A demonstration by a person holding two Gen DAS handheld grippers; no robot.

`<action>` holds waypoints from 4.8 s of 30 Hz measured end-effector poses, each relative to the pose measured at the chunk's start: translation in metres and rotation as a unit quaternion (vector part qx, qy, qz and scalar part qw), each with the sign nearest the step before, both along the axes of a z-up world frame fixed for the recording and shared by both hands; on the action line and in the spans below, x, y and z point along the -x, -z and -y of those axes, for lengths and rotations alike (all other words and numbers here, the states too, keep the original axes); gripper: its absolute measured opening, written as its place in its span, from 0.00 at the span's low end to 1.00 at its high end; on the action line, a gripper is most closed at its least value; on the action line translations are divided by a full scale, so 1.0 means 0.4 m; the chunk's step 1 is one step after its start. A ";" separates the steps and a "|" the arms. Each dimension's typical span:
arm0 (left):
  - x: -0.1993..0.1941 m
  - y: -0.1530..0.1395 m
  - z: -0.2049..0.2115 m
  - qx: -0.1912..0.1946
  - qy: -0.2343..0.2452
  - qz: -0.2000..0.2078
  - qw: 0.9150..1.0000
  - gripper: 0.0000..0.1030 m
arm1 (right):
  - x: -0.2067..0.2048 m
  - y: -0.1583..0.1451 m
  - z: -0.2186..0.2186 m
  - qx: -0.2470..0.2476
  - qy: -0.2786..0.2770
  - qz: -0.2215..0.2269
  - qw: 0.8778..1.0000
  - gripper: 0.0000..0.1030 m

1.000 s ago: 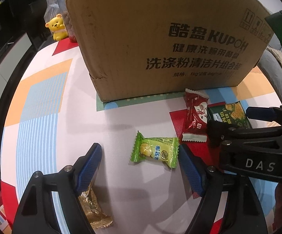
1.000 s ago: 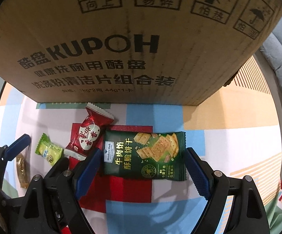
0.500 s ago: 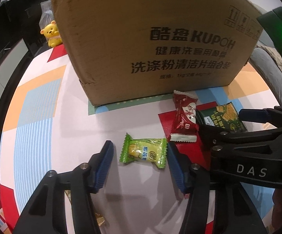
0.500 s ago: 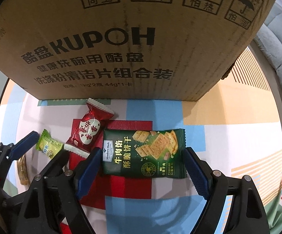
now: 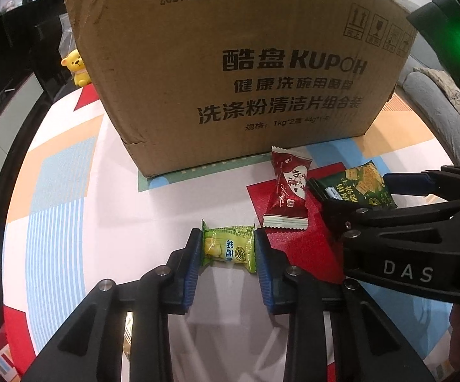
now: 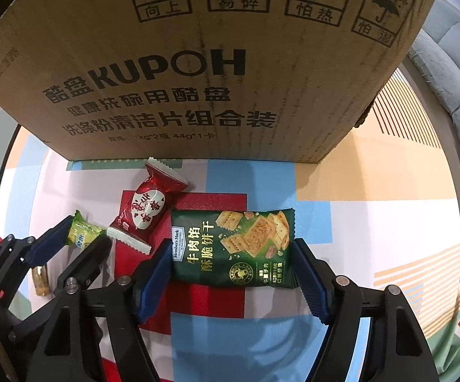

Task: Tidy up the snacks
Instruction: 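Close left tool on green candy while right tool closes on cracker packet, then carry green candy with left tool while right tool carries cracker packet over box, then open left tool dropping green candy while right tool releases cracker packet into box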

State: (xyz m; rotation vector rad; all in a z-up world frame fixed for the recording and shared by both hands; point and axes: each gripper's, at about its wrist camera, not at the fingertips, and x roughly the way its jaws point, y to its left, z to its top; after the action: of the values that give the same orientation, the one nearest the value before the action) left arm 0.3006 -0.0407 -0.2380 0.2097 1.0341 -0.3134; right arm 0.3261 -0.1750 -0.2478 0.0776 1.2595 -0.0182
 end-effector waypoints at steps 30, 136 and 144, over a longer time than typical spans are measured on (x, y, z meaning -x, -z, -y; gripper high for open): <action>0.038 -0.132 -0.008 0.003 -0.030 0.029 0.999 0.31 | 0.059 -0.166 0.004 -0.013 -0.007 0.039 0.999 0.64; -0.251 -0.443 0.040 0.016 -0.060 0.116 0.991 0.34 | -0.132 -0.481 0.072 -0.011 -0.041 0.173 0.984 0.65; -0.247 -0.443 0.025 0.019 -0.067 0.115 0.991 0.50 | -0.142 -0.467 0.054 -0.016 -0.056 0.162 0.985 0.69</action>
State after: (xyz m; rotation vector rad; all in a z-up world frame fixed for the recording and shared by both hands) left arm 0.3995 -0.0506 -0.0609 0.1374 0.8091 -0.1815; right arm 0.3830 -0.1967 -0.0609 0.0349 0.9373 0.1090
